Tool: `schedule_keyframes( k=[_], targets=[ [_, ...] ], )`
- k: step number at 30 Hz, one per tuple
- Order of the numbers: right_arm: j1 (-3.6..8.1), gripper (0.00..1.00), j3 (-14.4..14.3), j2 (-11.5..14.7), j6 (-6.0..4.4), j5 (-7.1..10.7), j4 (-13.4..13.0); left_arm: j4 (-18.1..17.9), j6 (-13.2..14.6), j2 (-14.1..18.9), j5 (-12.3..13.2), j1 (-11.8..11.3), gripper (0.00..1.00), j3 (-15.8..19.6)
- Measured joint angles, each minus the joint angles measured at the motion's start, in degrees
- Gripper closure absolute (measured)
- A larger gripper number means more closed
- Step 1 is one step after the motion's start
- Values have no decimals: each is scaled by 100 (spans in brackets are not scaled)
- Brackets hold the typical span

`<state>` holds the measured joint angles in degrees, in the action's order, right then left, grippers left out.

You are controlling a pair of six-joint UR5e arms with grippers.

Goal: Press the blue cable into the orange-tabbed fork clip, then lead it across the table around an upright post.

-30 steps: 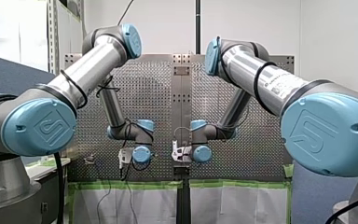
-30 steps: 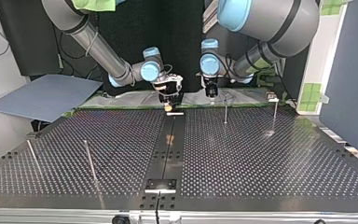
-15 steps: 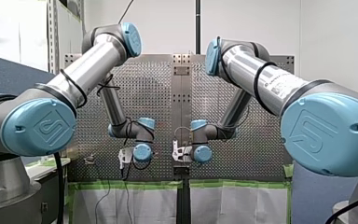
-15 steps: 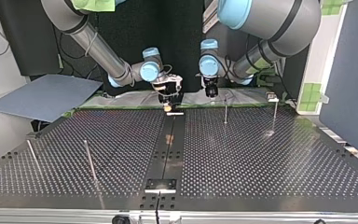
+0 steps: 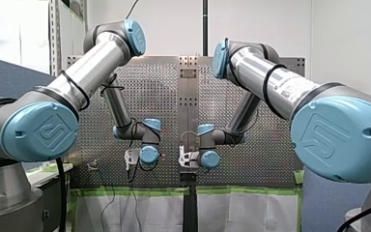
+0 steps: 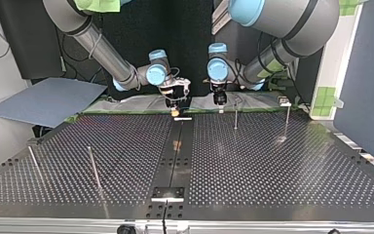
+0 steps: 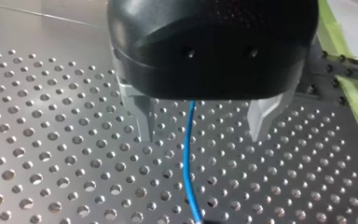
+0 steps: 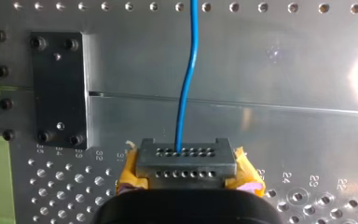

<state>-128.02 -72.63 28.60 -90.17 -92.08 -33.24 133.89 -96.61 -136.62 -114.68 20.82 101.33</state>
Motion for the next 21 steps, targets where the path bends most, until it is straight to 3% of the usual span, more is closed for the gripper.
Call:
schedule_keyframes(
  k=[6, 9, 11, 12, 13, 14, 15, 16, 17, 18, 20, 21],
  targets=[
    [0, 100, 0, 0, 4, 1, 8, 42, 207, 3, -176, 3, 0, -4],
    [0, 100, -1, 0, 3, 3, 10, 41, 197, 2, -123, 3, 0, -5],
    [0, 100, -1, 0, 2, 4, 17, 23, 130, 2, -34, 2, 18, -5],
    [0, 100, -1, 0, 2, 4, 22, 6, 96, 2, 4, 0, 18, -4],
    [0, 100, -1, 1, 2, 4, 26, -24, 52, 2, 56, -3, 26, -3],
    [0, 100, -2, 0, 3, 4, 34, -52, 15, 1, 95, -2, 40, -3],
    [0, 100, -2, 0, 3, 4, 39, -85, -27, 1, 137, 0, 40, -3],
    [0, 100, -1, 0, 3, 4, 43, -121, -86, 1, 186, 2, 51, -3],
    [0, 100, -1, 0, 4, 4, 47, -139, -128, 1, 208, 4, 73, -3],
    [1, 100, -1, 0, 5, 4, 50, -152, -163, 1, 217, 5, 73, -3],
    [2, 100, -1, -2, 5, 4, 52, -169, -190, 1, 200, 7, 100, -3],
    [3, 100, -1, -1, 5, 4, 53, -173, -180, 1, 179, 6, 100, -3]
  ],
)
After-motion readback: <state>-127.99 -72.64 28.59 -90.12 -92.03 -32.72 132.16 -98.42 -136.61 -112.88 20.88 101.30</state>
